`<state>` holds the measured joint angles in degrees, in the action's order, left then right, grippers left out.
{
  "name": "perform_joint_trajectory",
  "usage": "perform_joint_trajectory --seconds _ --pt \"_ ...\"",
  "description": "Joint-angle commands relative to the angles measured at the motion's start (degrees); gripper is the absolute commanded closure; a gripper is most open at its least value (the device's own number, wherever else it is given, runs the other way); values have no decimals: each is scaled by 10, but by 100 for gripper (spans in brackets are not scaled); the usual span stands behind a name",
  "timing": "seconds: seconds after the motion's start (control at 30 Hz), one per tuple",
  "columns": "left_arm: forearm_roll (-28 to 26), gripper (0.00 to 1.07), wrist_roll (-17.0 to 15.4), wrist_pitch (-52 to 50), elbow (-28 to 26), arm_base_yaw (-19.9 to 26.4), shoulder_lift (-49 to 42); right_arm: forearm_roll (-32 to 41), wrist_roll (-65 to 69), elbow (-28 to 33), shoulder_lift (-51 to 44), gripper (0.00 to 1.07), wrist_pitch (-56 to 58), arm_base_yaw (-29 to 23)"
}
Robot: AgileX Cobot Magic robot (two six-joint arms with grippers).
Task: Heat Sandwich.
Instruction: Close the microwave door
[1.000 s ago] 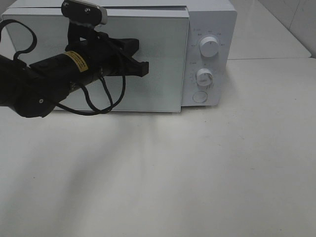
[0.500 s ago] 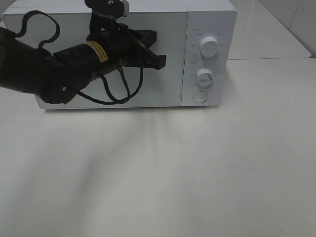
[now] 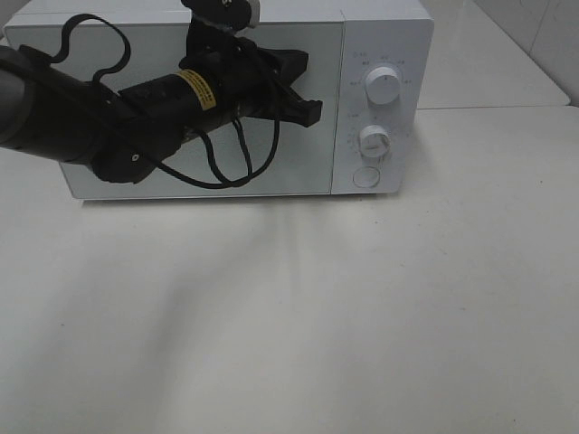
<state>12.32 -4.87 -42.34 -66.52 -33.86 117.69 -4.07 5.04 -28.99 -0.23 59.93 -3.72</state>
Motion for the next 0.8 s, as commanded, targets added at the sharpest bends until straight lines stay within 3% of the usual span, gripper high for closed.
perform_joint_trajectory --seconds 0.03,0.47,0.63,0.8 --pt "-89 107 -7 3 -17 22 -1 1 -2 0 -15 32 -5 5" --pt "-88 107 -4 56 -14 2 -29 1 -1 0 -15 32 -5 5" --pt "-86 107 -2 68 5 -5 -51 1 -1 0 -15 32 -5 5" --pt "-86 107 -2 66 58 -5 -84 1 -1 0 -15 32 -5 5"
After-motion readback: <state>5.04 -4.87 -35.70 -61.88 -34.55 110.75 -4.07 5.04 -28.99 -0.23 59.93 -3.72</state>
